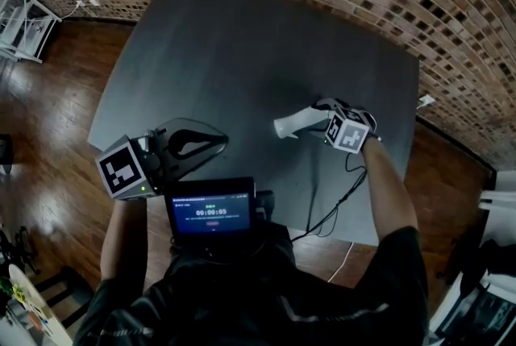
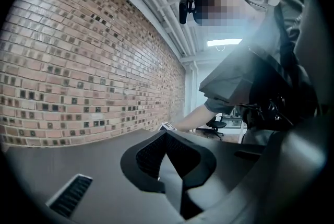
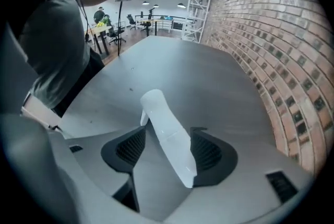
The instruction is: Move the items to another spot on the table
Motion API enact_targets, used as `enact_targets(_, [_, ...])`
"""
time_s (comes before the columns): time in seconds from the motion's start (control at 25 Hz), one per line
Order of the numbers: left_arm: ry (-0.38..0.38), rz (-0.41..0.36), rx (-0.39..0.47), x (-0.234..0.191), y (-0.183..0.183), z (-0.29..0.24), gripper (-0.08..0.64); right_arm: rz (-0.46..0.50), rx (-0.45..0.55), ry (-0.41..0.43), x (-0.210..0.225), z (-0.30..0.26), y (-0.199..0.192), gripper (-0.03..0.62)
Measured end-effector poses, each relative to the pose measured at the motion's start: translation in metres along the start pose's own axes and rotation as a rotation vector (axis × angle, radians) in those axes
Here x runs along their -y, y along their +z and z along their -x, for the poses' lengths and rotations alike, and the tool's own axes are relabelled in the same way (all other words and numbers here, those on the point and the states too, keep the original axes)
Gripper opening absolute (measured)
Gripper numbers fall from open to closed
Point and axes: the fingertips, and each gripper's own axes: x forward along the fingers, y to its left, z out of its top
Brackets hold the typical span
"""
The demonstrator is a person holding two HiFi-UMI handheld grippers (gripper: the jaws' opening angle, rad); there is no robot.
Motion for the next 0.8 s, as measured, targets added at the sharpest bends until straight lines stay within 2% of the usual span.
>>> enact_targets(0.08, [0.005,0.014,-0.002,-0.004,-0.002,0.001,-0.003,0.072,-0.080,0.016,-0.001,-0.013,-0.013,0.305])
enact_targets(0.16, [-0.011,0.024,-0.008,-0.006,-0.006,0.001,-0.003,0.151,-0.156,0.009,0.003,-0.020,-0.019,0.305])
enact_targets(0.28, [-0.019,0.032,-0.013,-0.007,-0.011,0.001,-0.005,0.226,-0.188,-0.014,0.008,-0.024,-0.011,0.305])
enact_targets(0.56, [0.024,0.042,0.002,-0.023,-0.008,0.008,-0.003,0.301,-0.239,0.005,0.018,-0.041,-0.013,0.305])
enact_targets(0.8, [0.041,0.047,-0.004,-0.027,-0.013,0.013,-0.003,0.286,-0.234,-0.003,0.020,-0.052,-0.016,0.281])
